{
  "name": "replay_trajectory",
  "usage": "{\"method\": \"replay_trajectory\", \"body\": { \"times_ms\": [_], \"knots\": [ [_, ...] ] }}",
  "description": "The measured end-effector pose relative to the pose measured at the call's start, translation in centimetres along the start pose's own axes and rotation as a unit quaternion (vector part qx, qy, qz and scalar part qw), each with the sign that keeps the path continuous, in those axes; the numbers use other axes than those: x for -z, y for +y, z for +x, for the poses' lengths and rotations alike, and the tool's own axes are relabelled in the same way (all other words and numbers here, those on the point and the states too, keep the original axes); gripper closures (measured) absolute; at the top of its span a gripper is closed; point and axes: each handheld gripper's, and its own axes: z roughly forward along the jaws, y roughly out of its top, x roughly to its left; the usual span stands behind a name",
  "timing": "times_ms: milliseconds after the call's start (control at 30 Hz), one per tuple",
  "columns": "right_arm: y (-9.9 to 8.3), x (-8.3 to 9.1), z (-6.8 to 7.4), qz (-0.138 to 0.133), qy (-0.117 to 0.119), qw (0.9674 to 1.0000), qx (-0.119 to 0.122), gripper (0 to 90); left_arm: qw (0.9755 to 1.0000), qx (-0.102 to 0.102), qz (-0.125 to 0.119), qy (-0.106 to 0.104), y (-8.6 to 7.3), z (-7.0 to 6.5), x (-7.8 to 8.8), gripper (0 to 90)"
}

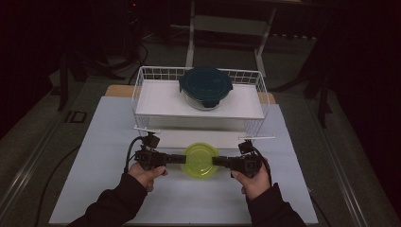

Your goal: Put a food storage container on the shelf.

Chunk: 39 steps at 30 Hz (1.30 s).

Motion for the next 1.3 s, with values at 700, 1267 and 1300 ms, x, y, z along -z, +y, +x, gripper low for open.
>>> {"method": "replay_trajectory", "body": {
  "times_ms": [700, 1267, 1300],
  "knots": [
    [3.1, 3.8, 3.2, -0.029, -0.003, 0.9992, 0.028, 80.2, 0.9993, -0.029, -0.019, -0.011, 3.1, -4.1, 2.9, 81.3],
    [7.5, 7.4, 6.6, -0.079, -0.005, 0.9946, 0.067, 80.2, 0.9960, -0.064, -0.056, -0.025, 7.4, -8.1, 6.3, 81.4],
    [7.9, 7.6, 6.8, -0.081, -0.005, 0.9942, 0.070, 80.2, 0.9959, -0.065, -0.057, -0.026, 7.6, -8.2, 6.4, 81.4]
  ]
}}
